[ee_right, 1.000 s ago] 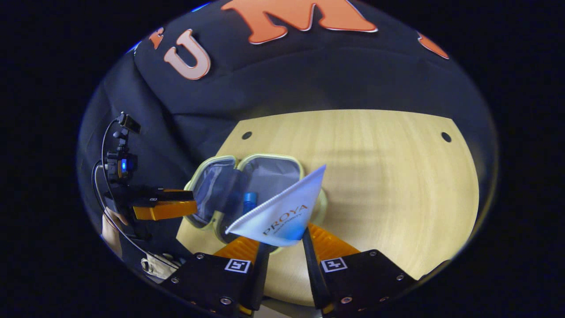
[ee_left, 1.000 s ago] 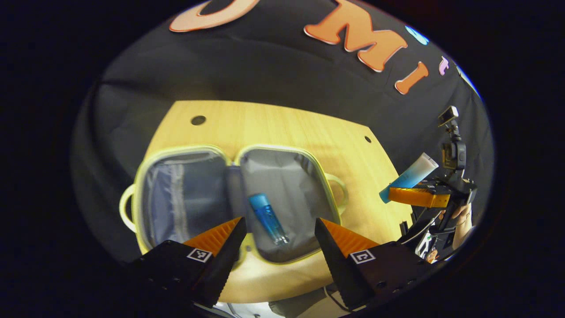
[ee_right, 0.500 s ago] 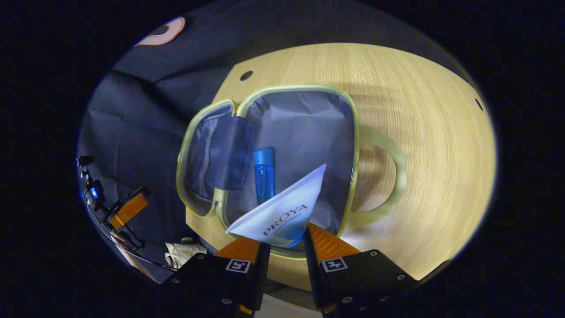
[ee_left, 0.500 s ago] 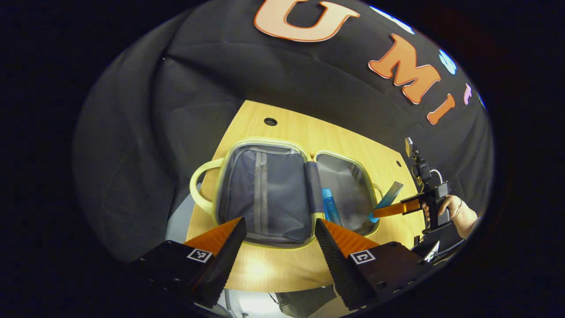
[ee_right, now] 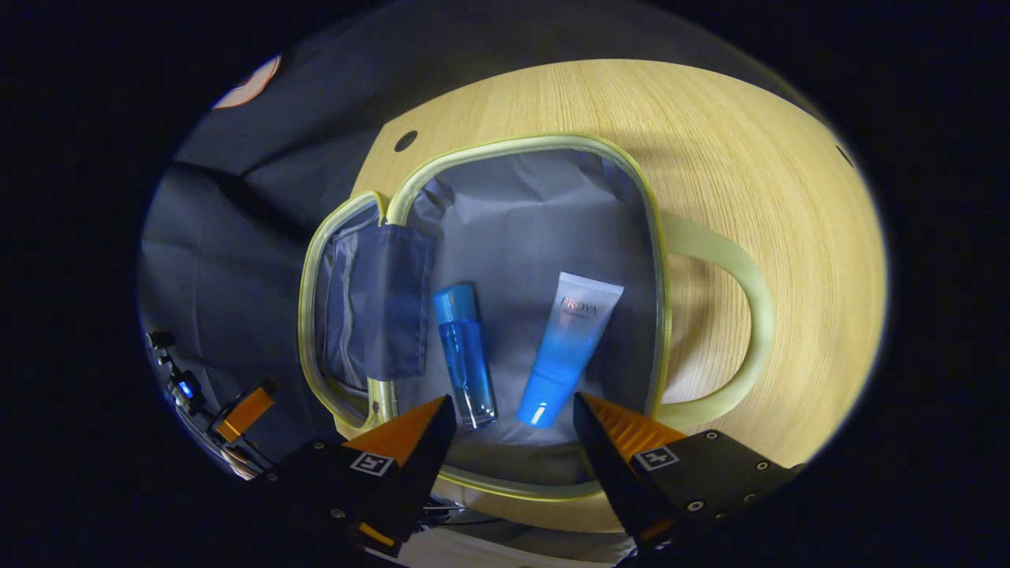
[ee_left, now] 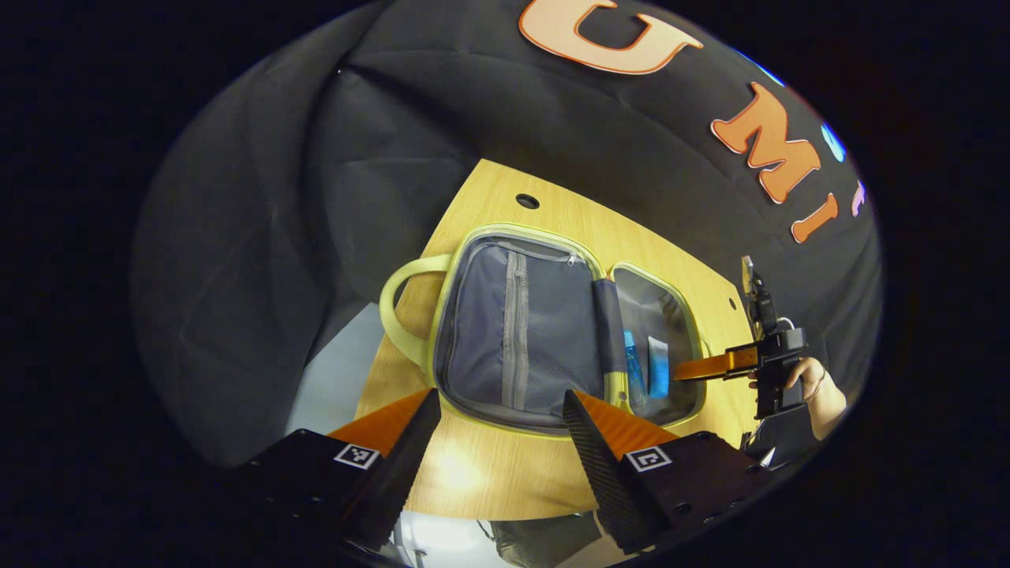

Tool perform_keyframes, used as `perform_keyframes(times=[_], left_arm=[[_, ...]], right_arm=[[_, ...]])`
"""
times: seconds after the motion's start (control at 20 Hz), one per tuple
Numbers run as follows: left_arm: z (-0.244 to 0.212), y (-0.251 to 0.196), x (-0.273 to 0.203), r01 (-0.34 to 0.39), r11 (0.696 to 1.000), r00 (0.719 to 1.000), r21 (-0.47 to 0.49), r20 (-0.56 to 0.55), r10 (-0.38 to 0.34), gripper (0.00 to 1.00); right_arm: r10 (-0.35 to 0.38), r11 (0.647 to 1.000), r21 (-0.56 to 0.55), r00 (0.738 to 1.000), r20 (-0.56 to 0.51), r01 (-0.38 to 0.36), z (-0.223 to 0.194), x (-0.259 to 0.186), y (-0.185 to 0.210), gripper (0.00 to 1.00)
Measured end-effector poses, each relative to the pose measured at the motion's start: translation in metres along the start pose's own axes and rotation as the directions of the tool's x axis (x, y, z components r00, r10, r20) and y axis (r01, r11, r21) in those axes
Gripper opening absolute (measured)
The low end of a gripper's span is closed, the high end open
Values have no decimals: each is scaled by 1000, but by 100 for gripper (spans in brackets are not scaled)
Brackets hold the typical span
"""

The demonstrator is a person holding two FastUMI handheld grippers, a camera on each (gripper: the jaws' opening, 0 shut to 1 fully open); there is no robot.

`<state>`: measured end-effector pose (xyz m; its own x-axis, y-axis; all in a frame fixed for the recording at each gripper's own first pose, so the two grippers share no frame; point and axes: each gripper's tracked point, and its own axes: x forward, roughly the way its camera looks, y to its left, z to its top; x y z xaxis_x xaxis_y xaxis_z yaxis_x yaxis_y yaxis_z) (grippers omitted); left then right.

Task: First open the suitcase, pack the skin care products into it, and then close the suitcase.

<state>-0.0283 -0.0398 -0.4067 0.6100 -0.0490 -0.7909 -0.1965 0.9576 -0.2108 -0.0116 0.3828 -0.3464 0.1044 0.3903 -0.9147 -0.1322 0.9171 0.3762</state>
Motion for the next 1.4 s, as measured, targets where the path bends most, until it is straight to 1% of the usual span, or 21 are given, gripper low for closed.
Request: perform_keyframes(times=[0.1, 0.15, 0.25, 0.3, 0.4, 0.45, 0.5, 0.6, 0.7, 0.75, 0.8, 0.85, 0.9, 0.95, 1.0, 1.05, 1.1, 1.15, 1.2, 1.3, 1.4], left_arm=[[4, 22, 9, -24, 999, 1000, -26, 2, 24, 97], [12, 44, 14, -46, 998, 999, -39, 10, 46, 97], [24, 65, 17, -43, 996, 998, -83, 34, 46, 97], [36, 74, 23, -19, 990, 998, -136, 59, 27, 97], [48, 87, 37, 36, 973, 995, -227, 102, -13, 97], [49, 96, 43, 44, 968, 994, -246, 105, -18, 97], [47, 110, 56, 41, 965, 996, -258, 91, -18, 97], [41, 121, 79, 54, 954, 998, -294, 51, -41, 97], [42, 120, 95, 98, 937, 995, -334, 50, -86, 96], [42, 124, 108, 104, 927, 995, -360, 43, -95, 95], [44, 124, 113, 108, 926, 994, -362, 40, -100, 95], [46, 122, 118, 110, 926, 994, -360, 35, -104, 92], [47, 123, 124, 104, 931, 995, -349, 29, -100, 83], [49, 121, 128, 105, 934, 994, -341, 21, -104, 81], [55, 112, 131, 126, 930, 992, -346, 22, -126, 80], [54, 118, 139, 75, 929, 997, -363, 1, -80, 47], [53, 116, 137, 37, 909, 998, -415, -22, -51, 14], [52, 114, 129, 49, 917, 998, -395, -19, -61, 13], [54, 112, 125, 56, 929, 998, -365, -15, -67, 10], [62, 106, 114, 32, 952, 999, -305, -19, -40, 7], [76, 98, 97, -11, 975, 1000, -223, -2, 11, 7]], right_arm=[[-20, 999, -36, 999, 41, 22, 0, -13, -4, 95], [-8, 999, -48, 998, 68, 11, 2, -21, 0, 95], [13, 999, -49, 995, 95, -8, 3, -27, 8, 95], [30, 998, -49, 994, 101, -25, 1, -29, 16, 95], [36, 998, -51, 994, 104, -31, -3, -32, 19, 95], [28, 998, -55, 994, 110, -22, -4, -33, 18, 95], [23, 998, -56, 993, 115, -17, -4, -36, 17, 95], [18, 998, -57, 991, 131, -10, -4, -41, 16, 96], [11, 999, -47, 990, 139, -4, -2, -45, 14, 96], [4, 999, -35, 989, 147, 2, -3, -48, 12, 95], [-6, 999, -30, 989, 151, 11, -3, -50, 8, 96], [-13, 1000, -26, 988, 154, 17, -3, -52, 5, 96], [-21, 1000, -19, 987, 157, 24, -3, -52, 2, 96], [-28, 999, -11, 987, 158, 30, -3, -53, -1, 96], [-35, 999, -3, 986, 163, 35, -2, -55, -5, 96], [-39, 999, 4, 985, 168, 39, -2, -56, -8, 96], [-39, 999, 9, 985, 171, 38, -2, -57, -10, 96], [-38, 999, 10, 984, 174, 37, -2, -58, -11, 96], [-38, 999, 7, 983, 180, 38, -1, -58, -12, 96], [-46, 999, 2, 980, 193, 46, 2, -59, -15, 96], [-45, 999, 1, 976, 215, 46, 7, -62, -17, 96]])
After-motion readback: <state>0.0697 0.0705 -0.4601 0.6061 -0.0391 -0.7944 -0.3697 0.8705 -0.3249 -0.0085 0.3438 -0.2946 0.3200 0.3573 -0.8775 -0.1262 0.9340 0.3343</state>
